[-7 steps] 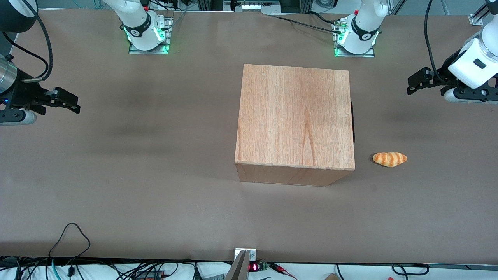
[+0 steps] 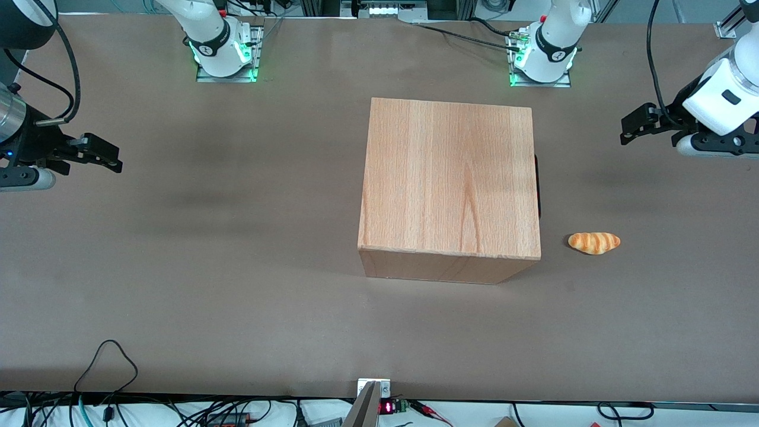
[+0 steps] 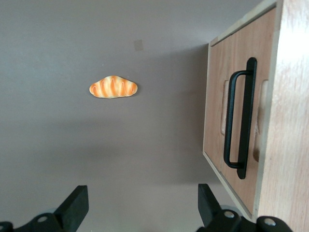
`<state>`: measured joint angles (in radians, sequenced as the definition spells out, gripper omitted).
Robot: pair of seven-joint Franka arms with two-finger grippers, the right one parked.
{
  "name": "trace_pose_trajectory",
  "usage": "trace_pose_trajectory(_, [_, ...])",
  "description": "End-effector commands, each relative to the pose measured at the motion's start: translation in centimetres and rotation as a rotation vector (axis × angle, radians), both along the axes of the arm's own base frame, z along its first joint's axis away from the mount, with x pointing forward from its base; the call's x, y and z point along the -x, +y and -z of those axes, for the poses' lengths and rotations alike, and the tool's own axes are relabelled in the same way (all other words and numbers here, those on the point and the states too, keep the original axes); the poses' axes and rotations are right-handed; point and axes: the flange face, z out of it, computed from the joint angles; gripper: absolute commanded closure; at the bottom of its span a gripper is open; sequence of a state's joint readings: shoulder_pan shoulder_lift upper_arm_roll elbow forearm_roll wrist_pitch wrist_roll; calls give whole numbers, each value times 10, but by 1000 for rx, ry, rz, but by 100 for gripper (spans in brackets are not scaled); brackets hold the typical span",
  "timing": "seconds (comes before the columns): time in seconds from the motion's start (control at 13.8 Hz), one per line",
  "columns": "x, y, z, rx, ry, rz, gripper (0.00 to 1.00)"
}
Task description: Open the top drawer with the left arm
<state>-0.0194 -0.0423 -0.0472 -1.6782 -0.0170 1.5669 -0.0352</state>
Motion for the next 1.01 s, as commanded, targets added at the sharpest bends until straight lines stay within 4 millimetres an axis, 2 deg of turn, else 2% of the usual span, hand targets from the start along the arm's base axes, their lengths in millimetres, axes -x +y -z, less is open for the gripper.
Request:
trace_pose_trajectory(0.0, [1, -16, 13, -12, 43, -23, 0])
trace_pose_trajectory(0.36, [-18, -26, 49, -12, 113, -3, 0])
trace_pose_trajectory(0.43, [-24, -27, 64, -15, 139, -8, 0])
trace_pose_trajectory(0.58, [-31, -26, 79, -14, 167, -10, 0])
trace_pose_trajectory(0.94, [-42, -41, 96, 63, 204, -11, 0])
